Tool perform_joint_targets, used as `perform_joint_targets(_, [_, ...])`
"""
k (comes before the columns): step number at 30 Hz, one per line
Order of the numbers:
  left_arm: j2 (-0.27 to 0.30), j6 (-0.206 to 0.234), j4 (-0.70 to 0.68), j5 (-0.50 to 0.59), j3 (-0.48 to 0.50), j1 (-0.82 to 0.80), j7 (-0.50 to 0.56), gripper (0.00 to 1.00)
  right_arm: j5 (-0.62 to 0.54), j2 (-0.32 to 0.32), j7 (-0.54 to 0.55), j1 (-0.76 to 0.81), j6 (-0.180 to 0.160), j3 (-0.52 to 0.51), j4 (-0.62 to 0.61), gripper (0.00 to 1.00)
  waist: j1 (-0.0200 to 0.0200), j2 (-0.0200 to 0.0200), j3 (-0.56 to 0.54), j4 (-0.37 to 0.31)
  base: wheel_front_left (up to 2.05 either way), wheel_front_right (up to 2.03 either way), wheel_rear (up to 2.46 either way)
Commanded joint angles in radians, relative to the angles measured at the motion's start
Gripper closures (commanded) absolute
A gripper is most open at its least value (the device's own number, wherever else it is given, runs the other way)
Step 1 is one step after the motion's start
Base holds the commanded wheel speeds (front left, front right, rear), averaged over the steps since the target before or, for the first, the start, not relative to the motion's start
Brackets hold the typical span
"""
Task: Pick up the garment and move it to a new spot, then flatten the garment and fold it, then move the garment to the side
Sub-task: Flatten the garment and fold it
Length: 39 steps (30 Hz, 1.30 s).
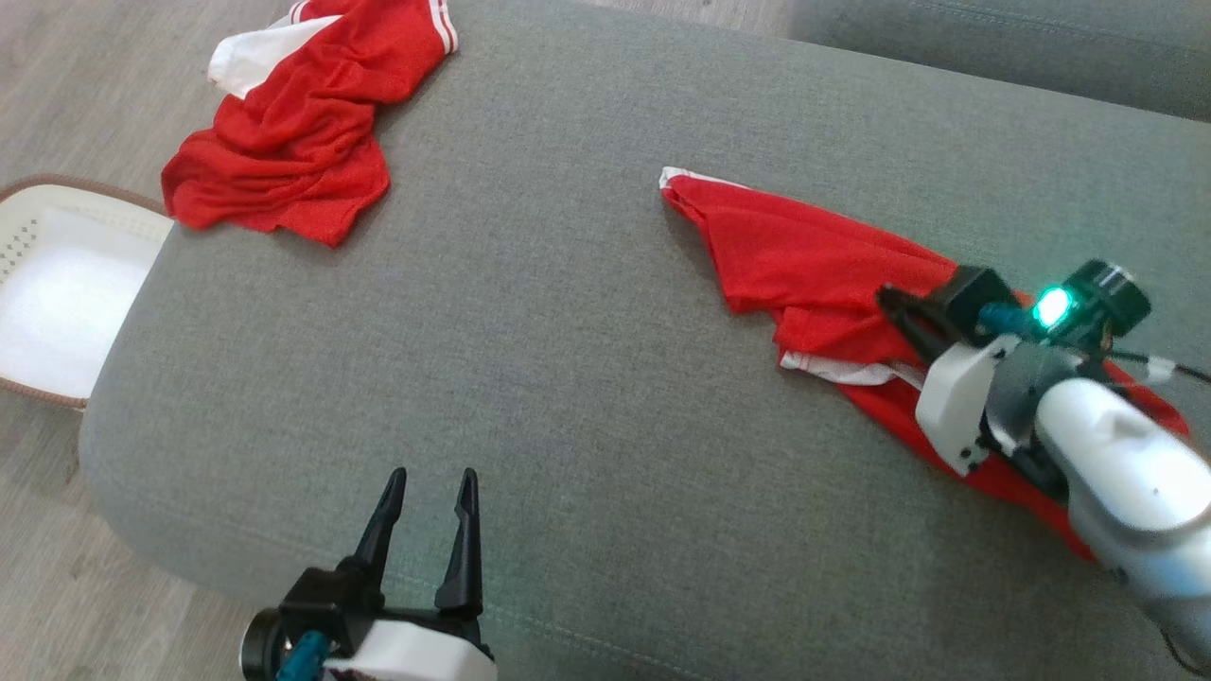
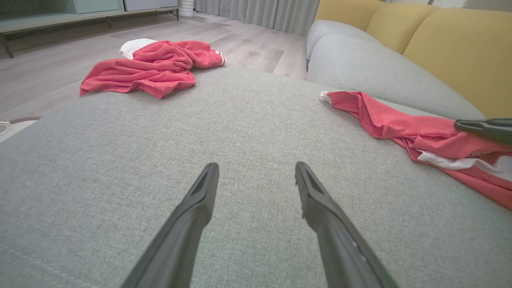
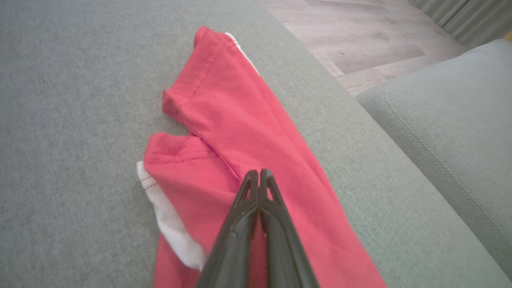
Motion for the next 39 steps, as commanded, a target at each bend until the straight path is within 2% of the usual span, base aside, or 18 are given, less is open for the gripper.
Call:
perform_joint_targets(1, [0.003,-0.007,-0.023,0.009,0.041,-0.039,-0.012,0.0,0.009,-0.013,-0.013,-0.031,0.007,-0.004,-0.013,1.0,0.0,0.0,0.0,0.0,0.0,0.0,0.0])
perform_joint_targets(6, [-0.007,-0.017,-0.016,0.016,0.043,-0.043,-0.012,0.0,0.034,0.005,-0.03,-0.093,0.007,-0.049,0.03,1.0,0.0,0.0,0.009,0.0,0.0,0.0,0.0])
perform_joint_targets(10, [-0.015,-0.024,-0.01,0.024,0.046,-0.05,-0.012,0.0,0.046,0.021,-0.022,-0.128,0.007,-0.095,0.112,1.0,0.0,0.0,0.019,0.001,0.0,0.0,0.0])
perform_joint_targets(11, [-0.017,-0.026,-0.009,0.025,0.048,-0.052,-0.012,0.0,0.047,0.027,-0.025,-0.136,0.007,-0.116,0.139,0.65,0.0,0.0,0.021,0.001,0.0,0.0,0.0])
perform_joint_targets(12, [-0.019,-0.028,-0.007,0.028,0.048,-0.053,-0.012,0.0,0.043,0.034,-0.036,-0.144,0.007,-0.138,0.164,0.0,0.0,0.0,0.024,0.0,0.0,0.0,0.0])
perform_joint_targets(18, [-0.025,-0.038,-0.002,0.041,0.058,-0.056,-0.012,0.0,0.019,0.094,-0.112,-0.156,0.007,-0.217,0.258,0.0,0.0,0.0,0.021,-0.031,0.0,0.0,0.0])
perform_joint_targets(24, [-0.019,-0.044,0.001,0.053,0.062,-0.066,-0.012,0.0,0.018,0.127,-0.218,-0.125,0.007,-0.283,0.267,0.0,0.0,0.0,-0.018,-0.097,0.0,0.0,0.0])
perform_joint_targets(31, [-0.007,-0.046,0.008,0.057,0.061,-0.08,-0.007,0.0,0.013,0.18,-0.294,-0.014,0.007,-0.404,0.22,0.0,0.0,0.0,-0.085,-0.178,0.0,0.0,0.0])
perform_joint_targets(39, [0.014,-0.033,0.021,0.033,0.076,-0.042,0.007,0.0,-0.062,0.272,-0.315,0.254,0.007,-0.608,0.07,0.0,0.0,0.0,-0.182,-0.254,0.0,0.0,0.0])
